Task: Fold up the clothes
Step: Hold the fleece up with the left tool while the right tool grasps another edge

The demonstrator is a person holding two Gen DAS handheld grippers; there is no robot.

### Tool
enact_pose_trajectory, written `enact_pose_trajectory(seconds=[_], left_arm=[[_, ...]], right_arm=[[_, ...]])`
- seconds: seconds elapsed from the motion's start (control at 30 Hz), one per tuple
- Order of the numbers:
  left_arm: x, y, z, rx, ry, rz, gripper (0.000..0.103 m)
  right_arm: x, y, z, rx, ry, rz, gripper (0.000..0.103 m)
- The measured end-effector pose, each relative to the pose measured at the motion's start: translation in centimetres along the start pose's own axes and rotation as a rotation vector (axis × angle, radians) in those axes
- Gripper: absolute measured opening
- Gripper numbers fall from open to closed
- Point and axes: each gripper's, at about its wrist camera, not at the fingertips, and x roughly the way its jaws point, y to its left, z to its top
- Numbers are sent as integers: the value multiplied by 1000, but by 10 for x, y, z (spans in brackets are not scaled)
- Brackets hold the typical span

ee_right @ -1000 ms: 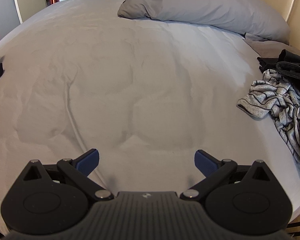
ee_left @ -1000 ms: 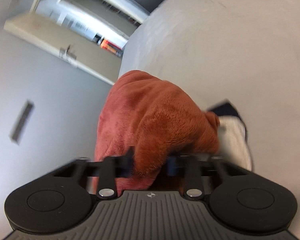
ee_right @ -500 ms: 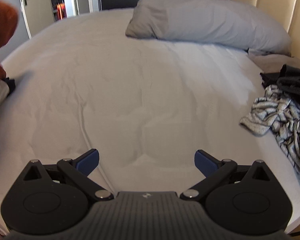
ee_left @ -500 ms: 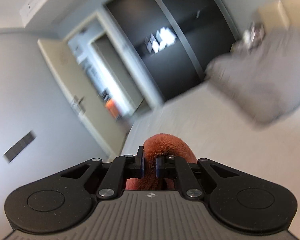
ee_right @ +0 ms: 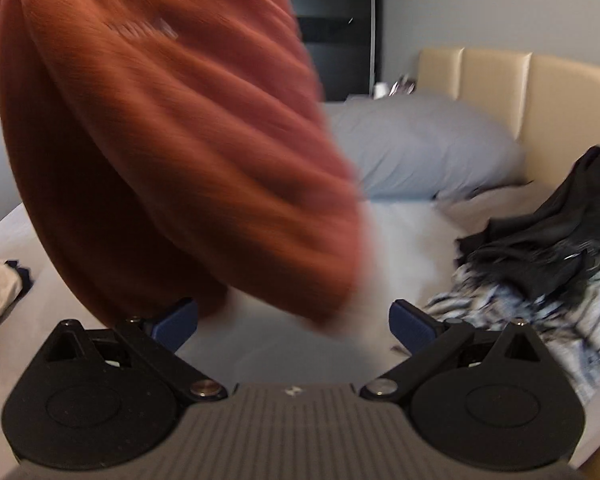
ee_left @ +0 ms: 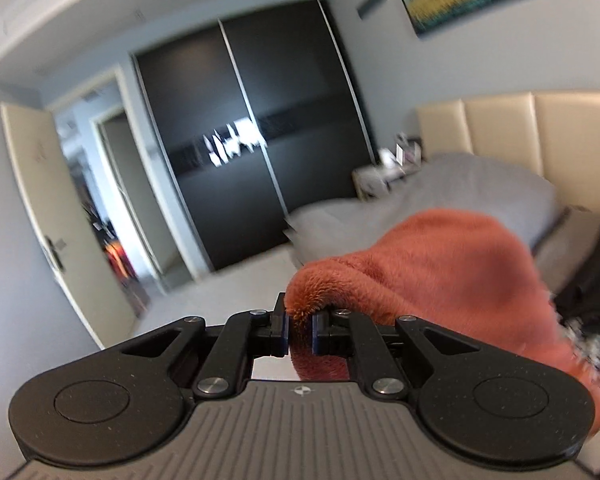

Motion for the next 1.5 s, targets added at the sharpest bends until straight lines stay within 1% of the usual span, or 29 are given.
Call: enact_pose_trajectory(seconds=[0.1, 0.2, 0.33, 0.37, 0.4, 0.53, 0.6, 0.67, 0.77, 0.87, 0.9, 0.93, 1.0, 1.1, 1.17, 1.2, 1.23, 1.27, 1.3, 1.33, 1.37, 1.4, 1.43, 1.5], left_arm=[[25, -7, -48, -14, 99, -17, 8], [52, -2, -107, -34, 235, 5, 8], [75, -1, -179, 26, 393, 46, 8], [77, -4, -197, 40, 427, 49, 8], [79, -4, -208, 47, 440, 55, 8], [82, 4, -234, 42, 433, 66, 9], [83, 8, -248, 39, 430, 71, 10], [84, 13, -258, 31, 426, 72, 11], [75, 14, -259, 26, 405, 52, 15], [68, 6, -261, 27, 405, 36, 26], [68, 5, -262, 27, 404, 34, 33], [68, 7, -264, 26, 402, 36, 44], [67, 13, -267, 15, 396, 41, 51], [67, 21, -272, -18, 409, 28, 51], [67, 26, -275, -43, 424, 19, 51], [67, 28, -275, -58, 428, 9, 46], [67, 30, -275, -76, 432, -9, 35], [68, 33, -275, -98, 439, -29, 29], [68, 35, -274, -123, 446, -46, 22], [69, 37, -272, -147, 450, -59, 16], [68, 38, -270, -164, 447, -65, 14], [66, 38, -267, -177, 440, -67, 13], [64, 38, -264, -186, 431, -67, 12], [60, 39, -257, -203, 411, -70, 12]], right_arm=[[-1, -4, -8, -28, 10, -13, 103], [4, -4, -18, -42, 64, 21, 103], [14, 0, -30, -45, 141, 87, 103], [16, 3, -32, -51, 147, 103, 103], [18, 5, -33, -57, 153, 119, 103], [28, 17, -44, -105, 171, 220, 103], [38, 24, -52, -151, 186, 269, 103], [46, 33, -64, -214, 201, 297, 103], [51, 47, -80, -304, 217, 314, 103], [50, 58, -91, -358, 229, 356, 103], [48, 61, -94, -374, 231, 377, 103], [46, 65, -97, -392, 229, 395, 103], [46, 74, -103, -441, 217, 420, 103], [49, 91, -111, -543, 181, 414, 103], [60, 101, -110, -603, 166, 374, 102], [67, 105, -108, -609, 175, 366, 101], [74, 108, -105, -615, 183, 359, 94], [81, 111, -102, -612, 204, 360, 83], [88, 112, -98, -589, 236, 367, 50], [94, 111, -92, -560, 261, 363, 31], [100, 110, -86, -530, 287, 358, 27], [104, 109, -80, -505, 300, 352, 15], [104, 107, -71, -487, 293, 343, 14], [99, 99, -48, -453, 249, 320, 13]])
